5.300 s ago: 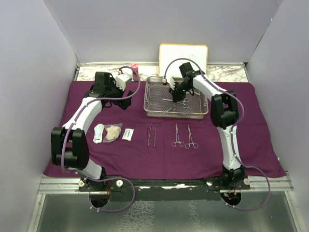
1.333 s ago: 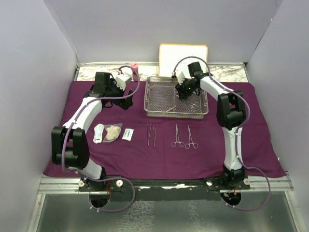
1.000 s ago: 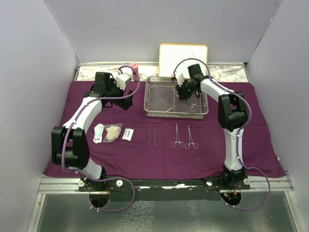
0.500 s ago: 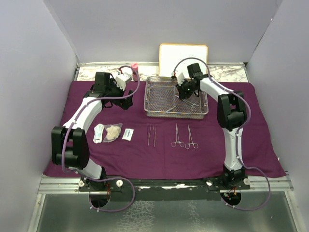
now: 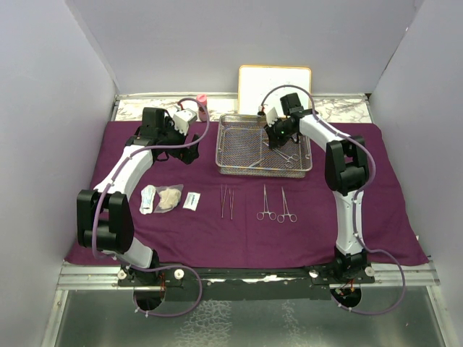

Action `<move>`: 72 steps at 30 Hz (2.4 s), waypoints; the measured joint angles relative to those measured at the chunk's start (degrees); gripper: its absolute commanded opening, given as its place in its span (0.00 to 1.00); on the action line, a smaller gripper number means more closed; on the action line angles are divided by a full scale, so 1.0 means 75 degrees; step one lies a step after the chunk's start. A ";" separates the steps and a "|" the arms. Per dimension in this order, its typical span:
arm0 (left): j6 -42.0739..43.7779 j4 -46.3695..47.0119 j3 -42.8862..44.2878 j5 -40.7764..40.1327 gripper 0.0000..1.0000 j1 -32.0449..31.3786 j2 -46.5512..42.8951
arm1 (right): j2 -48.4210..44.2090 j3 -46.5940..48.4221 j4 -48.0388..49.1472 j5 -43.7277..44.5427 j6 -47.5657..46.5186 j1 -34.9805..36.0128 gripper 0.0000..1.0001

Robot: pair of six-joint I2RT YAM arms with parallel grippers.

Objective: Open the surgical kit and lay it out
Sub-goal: Pick up the medical item from the container, then place the medical item in the surgical kit.

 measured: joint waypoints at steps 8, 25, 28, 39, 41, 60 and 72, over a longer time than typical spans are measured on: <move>0.0000 0.0003 0.0000 0.0003 0.99 0.0000 -0.0023 | -0.0006 0.0000 0.0006 0.0003 0.0128 0.0000 0.01; 0.0000 0.0000 0.0000 0.0003 0.99 0.0000 -0.0035 | -0.0131 0.0102 0.0032 -0.0009 0.0321 0.0000 0.01; 0.0000 0.0000 -0.0003 0.0003 0.99 0.0000 -0.0035 | -0.0140 0.0102 0.0035 -0.0009 0.0367 0.0000 0.01; 0.0000 0.0000 0.0000 0.0003 0.99 0.0000 -0.0035 | -0.0140 0.0105 0.0090 -0.0003 0.0504 -0.0003 0.01; 0.0003 0.0000 0.0000 0.0003 0.99 0.0000 -0.0035 | -0.0140 0.0114 0.0090 -0.0003 0.0527 -0.0003 0.01; 0.0000 0.0000 0.0000 0.0006 0.99 0.0000 -0.0035 | -0.0201 0.0393 0.0093 0.0169 0.0734 -0.0003 0.01; 0.0003 0.0000 -0.0003 0.0009 0.99 0.0000 -0.0035 | -0.0204 0.0609 0.0090 0.0114 0.1017 -0.0003 0.01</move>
